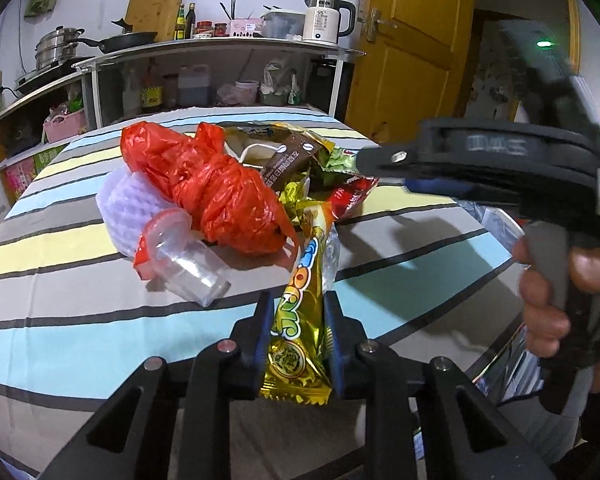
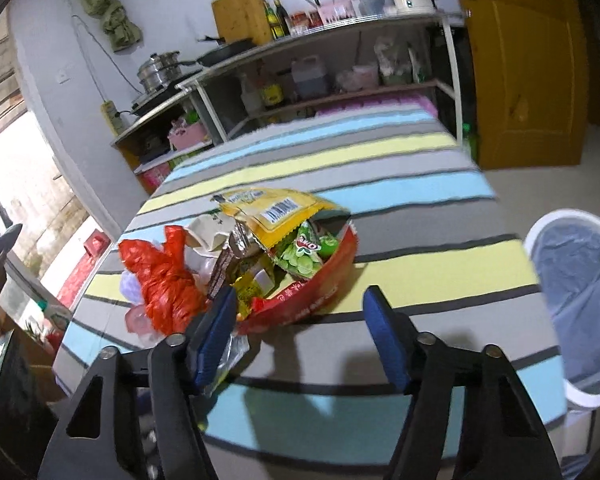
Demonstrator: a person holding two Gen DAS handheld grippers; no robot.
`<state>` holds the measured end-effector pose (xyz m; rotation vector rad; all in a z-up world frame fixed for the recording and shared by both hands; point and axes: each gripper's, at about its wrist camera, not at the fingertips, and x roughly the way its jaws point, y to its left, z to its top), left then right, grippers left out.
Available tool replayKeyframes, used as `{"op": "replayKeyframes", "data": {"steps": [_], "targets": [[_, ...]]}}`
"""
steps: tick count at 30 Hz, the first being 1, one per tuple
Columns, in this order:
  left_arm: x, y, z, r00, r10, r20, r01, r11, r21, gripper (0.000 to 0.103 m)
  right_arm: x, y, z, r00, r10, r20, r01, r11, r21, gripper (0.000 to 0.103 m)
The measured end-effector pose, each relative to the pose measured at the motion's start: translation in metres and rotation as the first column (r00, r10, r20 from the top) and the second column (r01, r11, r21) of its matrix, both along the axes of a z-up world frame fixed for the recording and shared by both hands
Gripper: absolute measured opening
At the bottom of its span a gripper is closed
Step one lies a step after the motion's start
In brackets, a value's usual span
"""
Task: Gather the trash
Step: 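Grasp the yellow snack stick with the left tool while the right tool grasps the red wrapper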
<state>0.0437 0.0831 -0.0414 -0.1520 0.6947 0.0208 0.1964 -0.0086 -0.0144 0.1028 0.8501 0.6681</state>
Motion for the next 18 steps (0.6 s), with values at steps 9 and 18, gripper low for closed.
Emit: {"op": "replayKeyframes", "data": {"steps": [9,18], "targets": [[0.002,0.005,-0.001,1.000,-0.006,0.006,0.006,1.000,-0.019,0.025,0.019,0.012,-0.020,0.993,-0.016,-0.116,0.013,0.999,-0.030,0.037],[0.003,0.006,0.001,1.000,-0.002,0.008,0.002,1.000,-0.012,0.017,0.011,-0.006,-0.017,0.996,-0.023,-0.081,0.020,0.999,-0.039,0.005]]}}
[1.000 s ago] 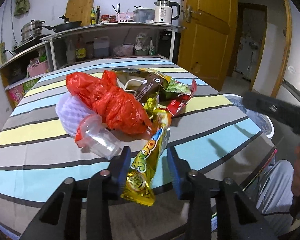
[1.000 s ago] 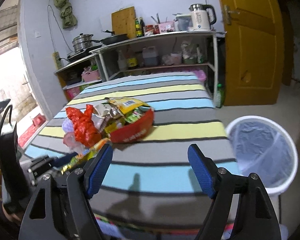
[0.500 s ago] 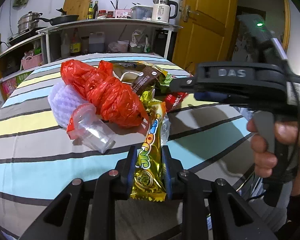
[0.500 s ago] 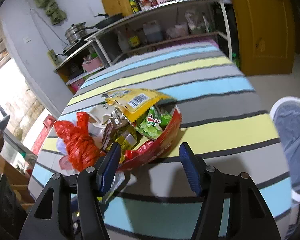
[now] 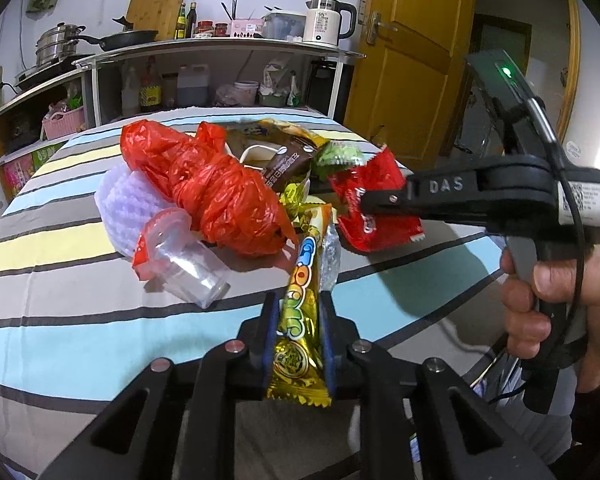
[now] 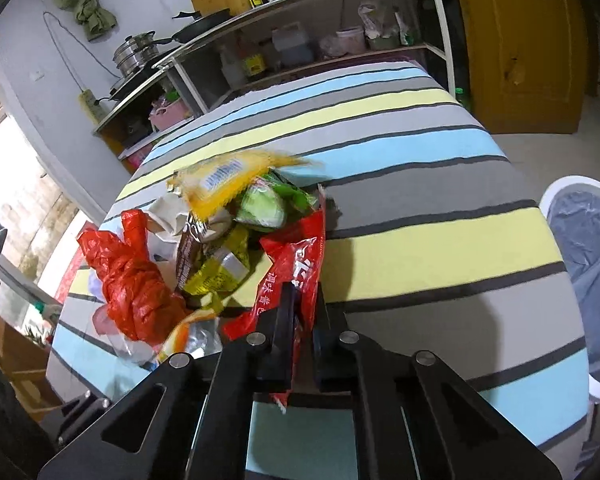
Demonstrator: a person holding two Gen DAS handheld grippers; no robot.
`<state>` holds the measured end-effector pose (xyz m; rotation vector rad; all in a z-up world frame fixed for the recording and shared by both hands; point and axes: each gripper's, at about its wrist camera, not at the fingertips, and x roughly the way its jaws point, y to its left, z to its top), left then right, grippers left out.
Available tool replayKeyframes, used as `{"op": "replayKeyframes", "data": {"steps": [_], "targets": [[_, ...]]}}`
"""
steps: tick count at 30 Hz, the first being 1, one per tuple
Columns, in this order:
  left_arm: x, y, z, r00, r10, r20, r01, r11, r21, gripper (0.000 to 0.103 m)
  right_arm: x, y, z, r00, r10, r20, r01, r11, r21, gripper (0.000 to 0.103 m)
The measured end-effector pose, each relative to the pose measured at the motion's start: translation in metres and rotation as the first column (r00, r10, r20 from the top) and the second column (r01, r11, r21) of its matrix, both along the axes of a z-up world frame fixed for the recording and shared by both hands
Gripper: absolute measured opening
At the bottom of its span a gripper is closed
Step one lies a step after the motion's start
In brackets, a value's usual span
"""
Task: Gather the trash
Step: 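Grasp the yellow snack stick with the left tool while the right tool grasps the red wrapper, then lift both held wrappers and carry them toward the white trash bin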
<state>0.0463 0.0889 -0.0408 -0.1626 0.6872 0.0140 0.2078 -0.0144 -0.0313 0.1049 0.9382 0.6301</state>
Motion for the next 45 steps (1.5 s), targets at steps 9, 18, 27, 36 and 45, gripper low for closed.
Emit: {"op": "replayKeyframes", "data": {"steps": [9,18,27,36,45], "targets": [[-0.003,-0.007,0.012,1.000,-0.014,0.027,0.015,1.000,-0.014,0.014,-0.014,-0.033,0.010,1.000,-0.018,0.022,0.018,0.999,0.040,0.003],[-0.003,-0.022,0.024,0.999,-0.029,0.043,0.029,1.000,-0.003,0.014,-0.023,-0.058,0.014,0.999,-0.043,0.034,0.040,0.997,0.063,0.001],[-0.006,-0.022,0.026,0.999,-0.020,0.049,0.020,1.000,0.004,0.014,-0.016,-0.055,0.003,1.000,-0.013,-0.010,0.014,0.995,0.096,0.001],[-0.010,-0.018,0.023,0.999,-0.002,0.050,0.002,1.000,-0.003,0.014,-0.004,-0.048,-0.016,0.986,0.067,-0.153,-0.036,0.980,0.198,0.007],[-0.012,-0.013,0.023,0.999,0.015,0.047,-0.015,1.000,-0.007,0.014,0.005,-0.034,-0.024,0.973,0.101,-0.209,-0.040,0.960,0.278,0.025]]}}
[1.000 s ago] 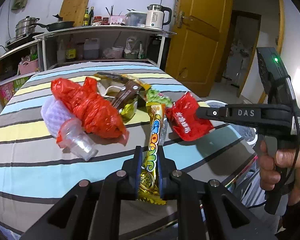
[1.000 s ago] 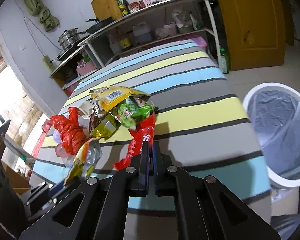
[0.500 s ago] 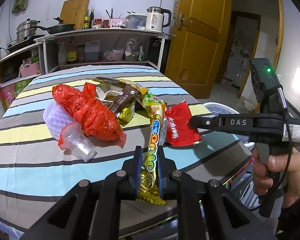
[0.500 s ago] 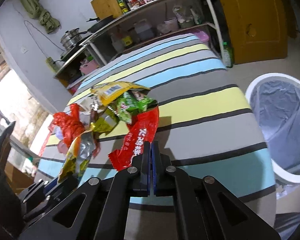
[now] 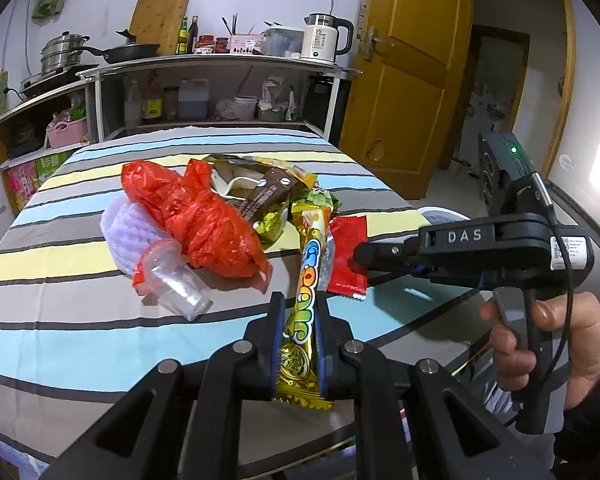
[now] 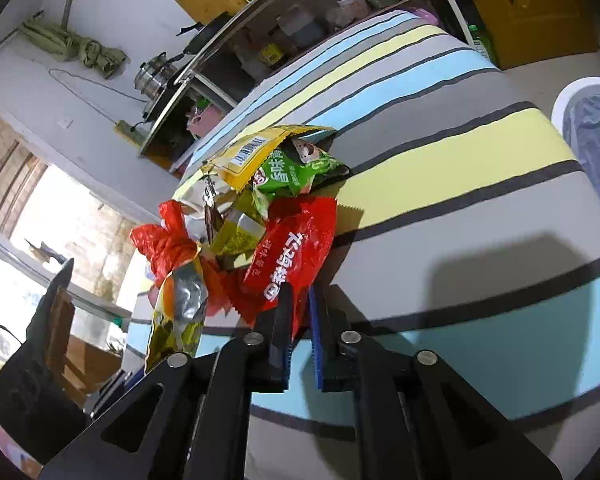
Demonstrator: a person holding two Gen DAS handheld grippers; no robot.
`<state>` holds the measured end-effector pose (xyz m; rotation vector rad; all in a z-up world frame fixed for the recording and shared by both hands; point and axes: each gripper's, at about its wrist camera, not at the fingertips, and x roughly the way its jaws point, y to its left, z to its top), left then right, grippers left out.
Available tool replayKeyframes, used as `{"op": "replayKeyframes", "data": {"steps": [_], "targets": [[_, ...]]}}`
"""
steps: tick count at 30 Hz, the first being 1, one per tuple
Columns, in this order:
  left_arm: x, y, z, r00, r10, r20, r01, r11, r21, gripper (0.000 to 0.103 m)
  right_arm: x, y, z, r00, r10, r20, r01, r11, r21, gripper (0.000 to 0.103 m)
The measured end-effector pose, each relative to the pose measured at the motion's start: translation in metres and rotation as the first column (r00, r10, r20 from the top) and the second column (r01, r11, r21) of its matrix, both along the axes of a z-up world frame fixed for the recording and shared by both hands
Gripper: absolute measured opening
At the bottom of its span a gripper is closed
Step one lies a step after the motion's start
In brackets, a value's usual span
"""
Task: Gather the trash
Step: 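Lift both held wrappers and carry them toward the white trash bin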
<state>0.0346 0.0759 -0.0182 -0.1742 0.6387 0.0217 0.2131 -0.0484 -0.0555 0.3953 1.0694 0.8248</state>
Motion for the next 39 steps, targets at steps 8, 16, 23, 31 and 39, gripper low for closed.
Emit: {"op": "replayKeyframes", "data": {"steps": [8,16,23,31,39], "targets": [[0.000,0.007,-0.002,1.000,0.015,-0.002,-0.015,1.000,-0.008,0.014,0.007,0.021,0.005,0.999,0.032,0.044,-0.032,0.999,-0.011,0.045],[-0.003,0.015,-0.002,0.999,0.035,0.005,-0.035,0.999,-0.008,0.014,-0.004,0.046,0.020,0.985,0.049,0.166,-0.022,0.986,-0.164,0.047],[-0.012,0.030,0.000,0.998,0.067,0.021,-0.067,0.998,-0.014,0.014,-0.004,0.068,0.022,0.976,0.061,0.209,-0.004,0.965,-0.261,0.066],[-0.017,0.038,0.001,0.996,0.078,0.034,-0.077,0.997,-0.027,0.014,-0.008,0.086,0.017,0.948,0.091,0.305,0.047,0.907,-0.418,0.046],[-0.016,0.037,0.003,0.996,0.077,0.041,-0.076,0.997,-0.026,0.014,-0.020,0.068,0.026,0.943,0.102,0.317,0.028,0.925,-0.379,0.007]]}}
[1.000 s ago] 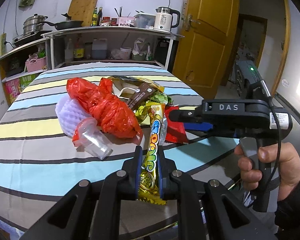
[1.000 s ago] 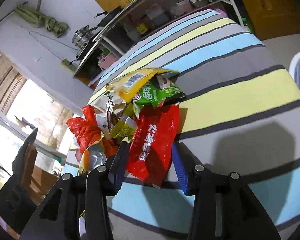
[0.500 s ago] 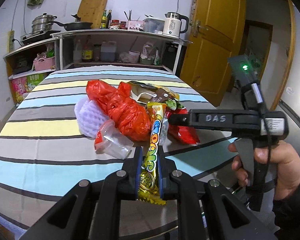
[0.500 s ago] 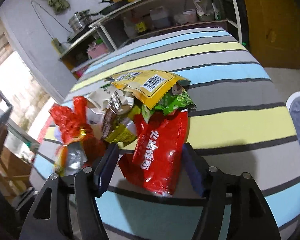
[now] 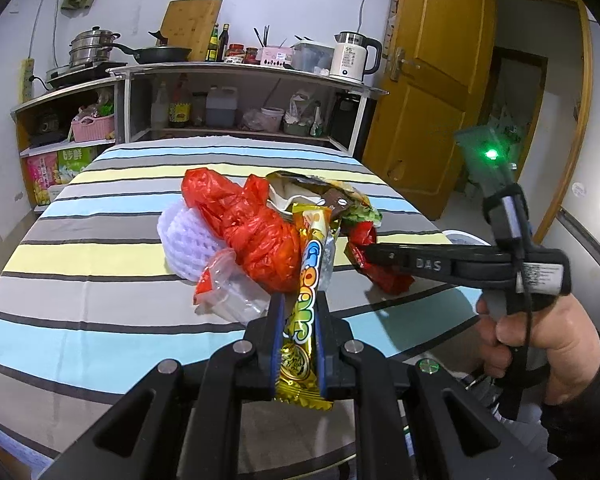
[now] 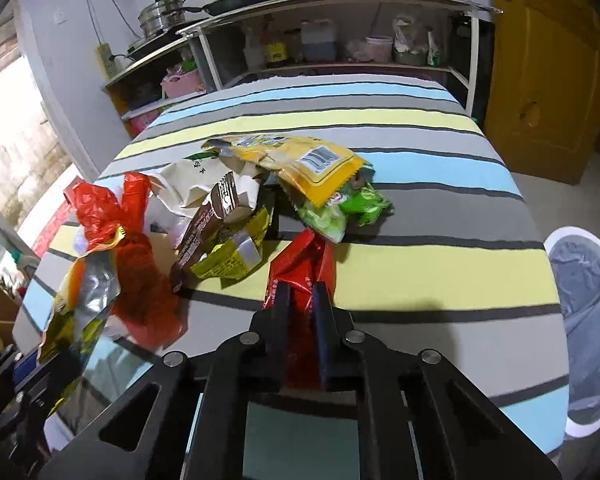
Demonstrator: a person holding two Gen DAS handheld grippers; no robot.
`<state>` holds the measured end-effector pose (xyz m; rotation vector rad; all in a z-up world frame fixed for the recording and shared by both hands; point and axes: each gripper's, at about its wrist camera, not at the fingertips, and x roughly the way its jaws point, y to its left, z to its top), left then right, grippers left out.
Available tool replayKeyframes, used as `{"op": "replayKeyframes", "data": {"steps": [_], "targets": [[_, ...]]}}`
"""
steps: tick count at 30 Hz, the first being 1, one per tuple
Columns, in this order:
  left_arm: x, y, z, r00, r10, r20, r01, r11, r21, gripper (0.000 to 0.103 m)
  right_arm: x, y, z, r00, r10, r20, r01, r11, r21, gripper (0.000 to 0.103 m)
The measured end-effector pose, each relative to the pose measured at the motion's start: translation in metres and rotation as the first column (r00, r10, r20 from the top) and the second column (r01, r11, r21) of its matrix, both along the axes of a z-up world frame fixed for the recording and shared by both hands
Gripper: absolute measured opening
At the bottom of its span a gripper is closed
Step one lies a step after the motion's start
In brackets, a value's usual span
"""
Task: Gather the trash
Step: 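Lift both held wrappers and carry them toward the white trash bin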
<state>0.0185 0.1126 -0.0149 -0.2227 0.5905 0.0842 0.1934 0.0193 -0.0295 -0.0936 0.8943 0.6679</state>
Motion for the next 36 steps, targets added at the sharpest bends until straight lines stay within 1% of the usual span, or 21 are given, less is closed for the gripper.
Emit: {"op": "replayKeyframes", "data": {"steps": [5,9,18,27,36], "targets": [[0.001,-0.005,0.002,1.000,-0.011,0.001,0.011,1.000,0.008,0.014,-0.005,-0.015,-0.001,1.000,0.002,-0.014,-0.002,1.000,0.022,0.006],[0.002,-0.010,0.007,1.000,-0.021,0.004,0.021,1.000,0.019,0.014,-0.011,-0.026,0.006,1.000,-0.002,-0.003,0.002,0.999,0.050,0.006],[0.016,-0.030,0.012,0.998,-0.062,0.001,0.062,0.998,0.033,0.014,-0.019,-0.066,0.023,0.998,-0.055,0.014,0.053,0.992,0.111,0.006],[0.055,-0.070,0.017,0.986,-0.166,-0.009,0.166,0.985,0.044,0.014,-0.010,-0.129,0.026,0.987,-0.158,0.019,0.154,0.979,0.137,0.006],[0.105,-0.128,0.024,0.956,-0.294,-0.015,0.294,0.954,0.055,0.014,0.005,-0.197,0.020,0.957,-0.292,0.004,0.288,0.946,0.148,0.006]]}}
